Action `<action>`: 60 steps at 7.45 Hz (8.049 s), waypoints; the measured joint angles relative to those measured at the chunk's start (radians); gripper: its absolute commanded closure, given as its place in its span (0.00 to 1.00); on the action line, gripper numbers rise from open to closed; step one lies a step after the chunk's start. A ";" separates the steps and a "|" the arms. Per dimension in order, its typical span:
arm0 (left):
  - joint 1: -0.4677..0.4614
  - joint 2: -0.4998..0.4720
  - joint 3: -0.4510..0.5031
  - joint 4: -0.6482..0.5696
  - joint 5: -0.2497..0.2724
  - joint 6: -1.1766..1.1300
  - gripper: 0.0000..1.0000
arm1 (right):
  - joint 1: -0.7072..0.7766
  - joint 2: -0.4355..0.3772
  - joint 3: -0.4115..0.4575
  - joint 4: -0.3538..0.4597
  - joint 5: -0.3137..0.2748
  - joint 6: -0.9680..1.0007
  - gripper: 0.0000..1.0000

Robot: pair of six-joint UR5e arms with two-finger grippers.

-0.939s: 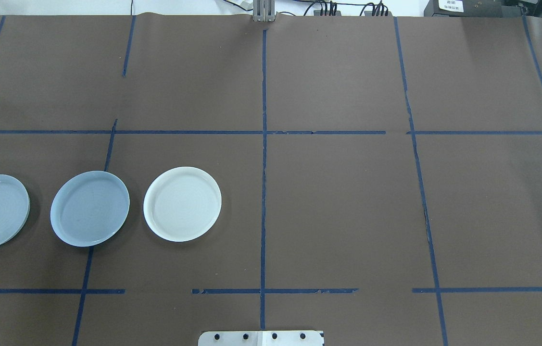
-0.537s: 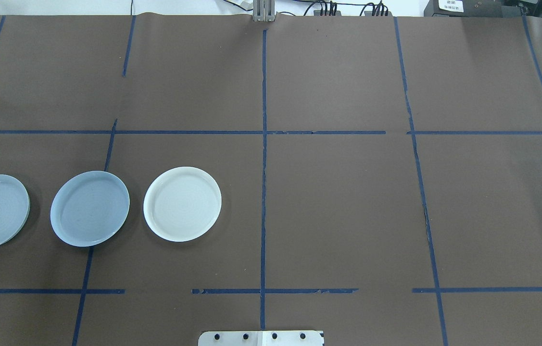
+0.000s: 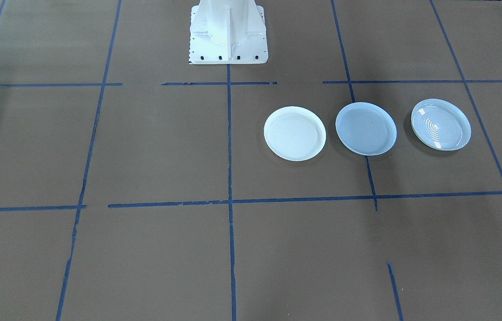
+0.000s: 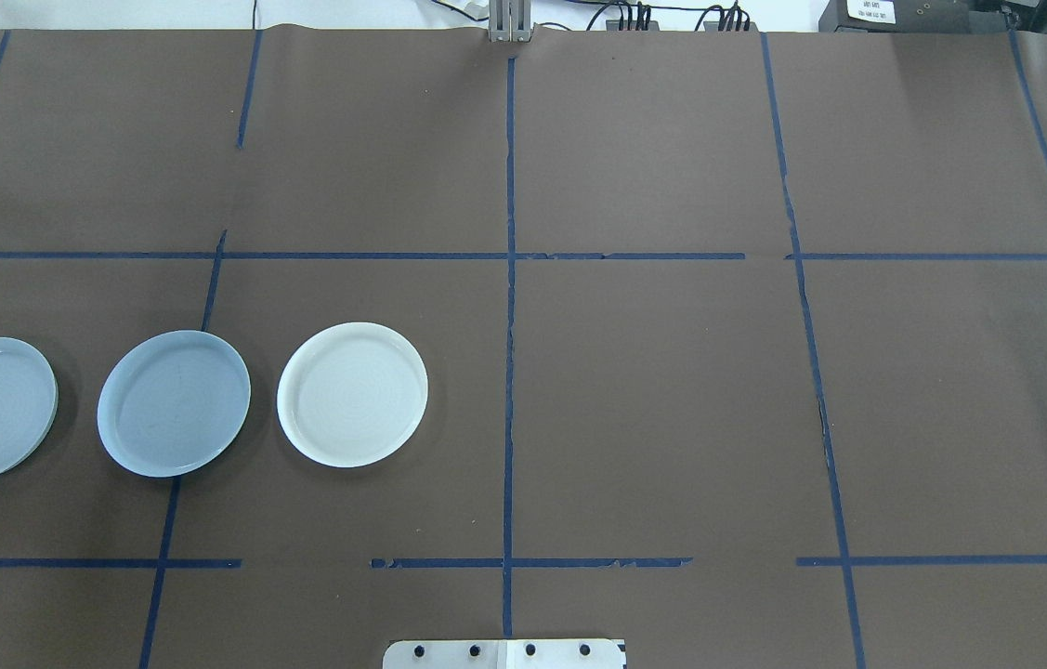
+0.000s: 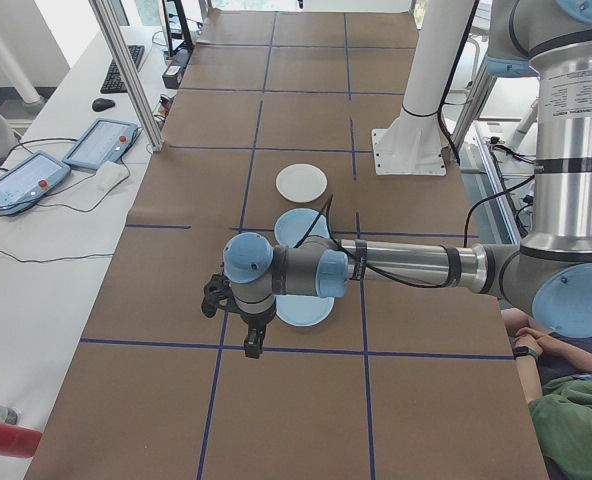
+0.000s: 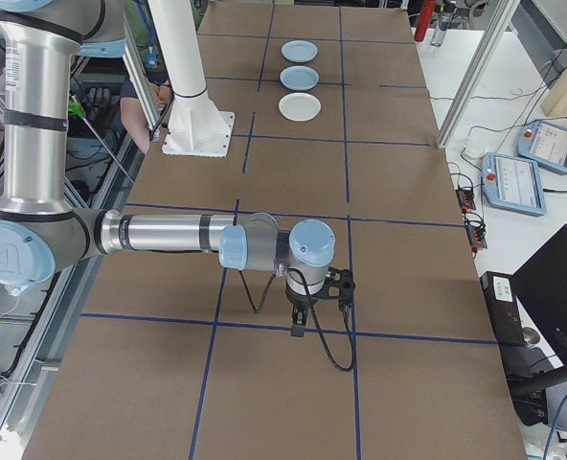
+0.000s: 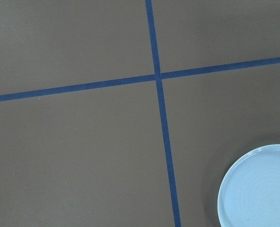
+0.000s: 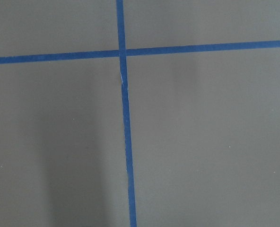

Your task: Stack plate in center

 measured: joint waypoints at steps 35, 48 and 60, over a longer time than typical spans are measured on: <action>0.684 0.004 0.000 -0.825 0.019 -1.256 0.00 | 0.000 0.000 0.000 0.000 0.000 0.000 0.00; 0.992 -0.261 -0.074 -0.651 0.241 -1.730 0.22 | 0.000 0.000 0.000 0.000 0.000 0.000 0.00; 0.755 -0.187 -0.133 -0.660 -0.018 -1.487 1.00 | 0.000 0.000 0.000 0.000 0.000 0.000 0.00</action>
